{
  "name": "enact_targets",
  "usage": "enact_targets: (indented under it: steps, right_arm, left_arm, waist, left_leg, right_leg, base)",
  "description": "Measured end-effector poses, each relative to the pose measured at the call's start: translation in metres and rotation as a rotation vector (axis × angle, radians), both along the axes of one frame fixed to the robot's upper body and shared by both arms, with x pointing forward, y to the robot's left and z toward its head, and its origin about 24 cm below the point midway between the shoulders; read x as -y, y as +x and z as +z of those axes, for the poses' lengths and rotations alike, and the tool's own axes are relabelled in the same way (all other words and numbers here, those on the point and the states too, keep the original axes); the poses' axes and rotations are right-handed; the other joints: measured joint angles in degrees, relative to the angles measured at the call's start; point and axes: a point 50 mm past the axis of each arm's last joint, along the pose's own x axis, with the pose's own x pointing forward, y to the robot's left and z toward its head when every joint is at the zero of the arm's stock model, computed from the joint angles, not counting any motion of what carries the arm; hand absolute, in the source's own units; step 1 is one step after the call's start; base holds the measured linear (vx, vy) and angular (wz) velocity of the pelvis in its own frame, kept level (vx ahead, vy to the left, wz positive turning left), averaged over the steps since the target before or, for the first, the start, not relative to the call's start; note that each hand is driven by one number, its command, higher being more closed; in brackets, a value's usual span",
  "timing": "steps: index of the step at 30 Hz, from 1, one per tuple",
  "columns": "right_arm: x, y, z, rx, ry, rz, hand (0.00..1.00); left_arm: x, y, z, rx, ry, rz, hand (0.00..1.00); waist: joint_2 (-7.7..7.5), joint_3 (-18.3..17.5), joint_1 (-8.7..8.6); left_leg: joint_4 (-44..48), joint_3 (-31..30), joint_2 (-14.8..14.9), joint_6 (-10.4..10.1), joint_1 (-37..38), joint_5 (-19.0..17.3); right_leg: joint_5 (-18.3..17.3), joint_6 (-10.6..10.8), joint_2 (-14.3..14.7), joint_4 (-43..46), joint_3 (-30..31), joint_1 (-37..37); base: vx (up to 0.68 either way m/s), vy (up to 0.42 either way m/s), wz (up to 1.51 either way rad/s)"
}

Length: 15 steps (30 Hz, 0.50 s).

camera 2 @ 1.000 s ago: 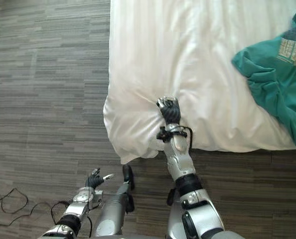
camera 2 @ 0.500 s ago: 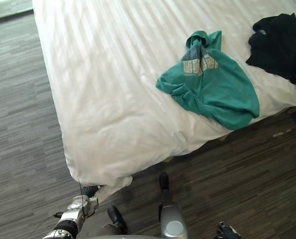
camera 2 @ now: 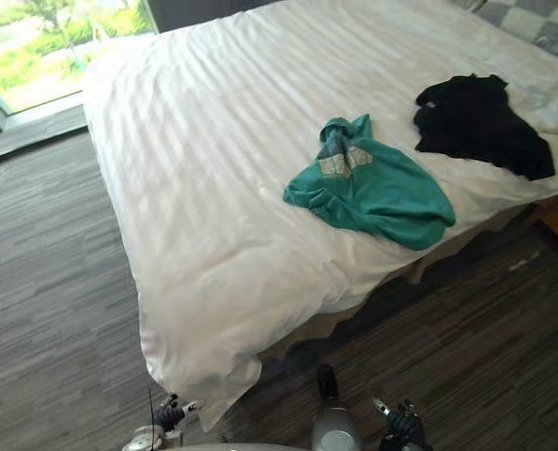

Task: Tidy the bed and pick cloth on bed and put in laundry

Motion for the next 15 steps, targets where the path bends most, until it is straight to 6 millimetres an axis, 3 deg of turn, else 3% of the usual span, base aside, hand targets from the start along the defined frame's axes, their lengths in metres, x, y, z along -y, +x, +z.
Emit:
enact_targets:
  steps: [1, 2, 3, 4, 5, 6, 7, 8, 9, 10, 11, 12, 13, 14, 15]
  right_arm:
    - [-0.001, 0.000, 0.000, -0.004, 0.002, 0.004, 0.00]
    - [-0.010, 0.001, -0.002, -0.001, 0.024, 0.007, 0.00]
    - [-0.015, -0.001, -0.003, 0.004, 0.038, 0.002, 0.00]
    - [-0.016, 0.000, -0.003, 0.008, 0.039, 0.000, 0.00]
    - [-0.019, 0.007, 0.000, 0.036, 0.035, 0.008, 0.00]
    - [-0.021, 0.009, 0.001, 0.043, 0.033, 0.027, 0.00]
    - [-0.021, 0.008, 0.001, 0.040, 0.030, 0.028, 0.00]
    - [-0.020, 0.006, 0.001, 0.036, 0.021, 0.035, 0.00]
    - [-0.019, 0.006, 0.002, 0.039, 0.012, 0.040, 0.00]
    - [-0.017, 0.007, 0.003, 0.041, 0.000, 0.048, 0.00]
    - [-0.017, 0.012, 0.006, 0.059, -0.012, 0.055, 0.00]
    - [-0.017, 0.021, 0.009, 0.085, -0.019, 0.053, 0.00]
    - [-0.014, 0.024, 0.010, 0.093, -0.027, 0.051, 0.00]
    - [-0.010, 0.027, 0.012, 0.094, -0.045, 0.065, 0.00]
    - [-0.009, 0.026, 0.012, 0.088, -0.053, 0.073, 0.00]
  left_arm:
    - [0.000, 0.000, 0.000, -0.001, 0.004, -0.008, 0.00]
    - [-0.008, 0.003, 0.002, 0.006, 0.026, -0.015, 0.00]
    - [-0.016, 0.004, 0.004, 0.005, 0.054, -0.033, 0.00]
    - [-0.017, 0.005, 0.004, 0.007, 0.063, -0.045, 0.00]
    - [-0.017, 0.006, 0.005, 0.008, 0.067, -0.052, 0.00]
    - [-0.015, 0.006, 0.004, 0.007, 0.065, -0.054, 0.00]
    - [-0.014, 0.006, 0.004, 0.006, 0.063, -0.051, 0.00]
    - [-0.015, 0.001, 0.003, -0.007, 0.066, -0.048, 0.00]
    - [-0.016, 0.000, 0.003, -0.009, 0.067, -0.048, 0.00]
    - [-0.018, 0.002, 0.004, -0.006, 0.072, -0.049, 0.00]
    - [-0.016, 0.006, 0.004, -0.002, 0.064, -0.052, 0.00]
    - [-0.014, 0.010, 0.005, 0.013, 0.059, -0.053, 0.00]
    - [-0.012, 0.013, 0.005, 0.020, 0.055, -0.051, 0.00]
    - [-0.009, 0.010, 0.005, 0.019, 0.051, -0.063, 0.00]
    - [-0.009, 0.009, 0.004, 0.014, 0.051, -0.066, 0.00]
  waist:
    - [-0.17, 0.0, 0.12]
    - [-2.60, -0.1, 0.61]
    - [-4.56, 0.2, 0.36]
    - [-4.91, 0.2, 0.36]
    - [-3.87, 0.8, 0.37]
    - [-3.25, 1.0, 0.27]
    - [-2.73, 0.9, 0.29]
    - [-2.37, 0.6, 0.33]
    - [-2.42, 0.5, 0.42]
    - [-3.01, 0.6, 1.52]
    - [-3.22, 0.4, 1.74]
    - [-2.73, 0.5, 1.79]
    - [-2.18, 0.8, 1.96]
    - [-1.30, 0.8, 1.81]
    - [-1.20, 0.7, 1.52]
  left_leg:
    - [-1.3, 1.2, -0.2, 1.4, 0.5, -1.7]
    - [-1.4, 5.0, -2.6, 2.0, 0.6, -1.6]
    - [-1.6, 8.4, -4.3, 3.4, 0.8, -0.9]
    - [-2.7, 10.6, -4.8, 4.6, 1.2, -0.2]
    - [-5.3, 14.9, -4.3, 6.2, 1.8, 1.5]
    - [-6.7, 18.8, -3.4, 7.2, 2.5, 2.2]
    - [-7.3, 20.4, -2.8, 7.2, 2.9, 2.4]
    - [-8.1, 23.9, -2.7, 7.3, 4.1, 2.9]
    - [-8.0, 25.0, -2.9, 7.4, 4.2, 2.9]
    - [-7.8, 28.0, -4.1, 7.8, 4.3, 3.1]
    - [-7.6, 29.5, -5.7, 10.7, 3.5, 5.2]
    - [-3.9, 29.8, -4.4, 12.3, 0.7, 6.8]
    - [-1.5, 29.8, -3.8, 13.2, -0.8, 7.3]
    - [-1.5, 31.4, -4.3, 13.2, 0.9, 7.6]
    - [-2.0, 32.3, -4.9, 13.2, 2.0, 7.6]
  right_leg:
    - [0.3, 0.4, 0.2, 0.0, 1.1, -0.8]
    - [0.6, 0.6, -1.0, -0.2, 3.3, -2.4]
    - [-1.9, -3.2, -2.8, -1.7, 0.6, -3.1]
    - [-4.9, -6.7, -3.4, -1.8, -2.4, -3.9]
    - [-9.4, -8.1, -5.0, -0.4, -12.2, -6.1]
    - [-8.2, -9.6, -5.8, 6.5, -22.6, -7.7]
    - [-8.3, -10.6, -5.7, 11.1, -26.1, -7.8]
    - [-9.3, -11.5, -5.5, 22.4, -29.3, -6.2]
    - [-11.7, -9.7, -5.5, 24.9, -29.7, -5.0]
    - [-12.0, -9.0, -5.6, 24.4, -30.5, -5.0]
    - [-8.0, -9.0, -4.4, 16.6, -29.7, -3.1]
    - [-4.9, -9.6, -3.5, 11.2, -28.2, -1.1]
    - [-9.8, -11.4, -4.2, 17.2, -29.2, -2.0]
    - [-17.9, -11.6, -7.3, 30.9, -32.3, -1.6]
    - [-20.0, -11.2, -8.0, 34.3, -33.3, -0.4]
  base:
    - [-0.20, 0.227, -1.16]
    - [-0.24, 0.198, -1.37]
    - [-0.25, 0.182, -1.45]
    - [-0.22, 0.182, -1.49]
    - [-0.14, 0.140, -1.59]
    - [-0.12, 0.130, -1.57]
    - [-0.07, 0.129, -1.58]
    - [-0.03, 0.105, -1.18]
    - [-0.03, 0.105, -1.56]
    - [-0.09, 0.096, -1.32]
    - [-0.14, 0.054, -1.28]
    - [-0.12, 0.017, -0.74]
    - [-0.03, -0.027, -0.55]
    - [0.04, 0.009, -0.47]
    - [0.08, 0.039, -0.71]
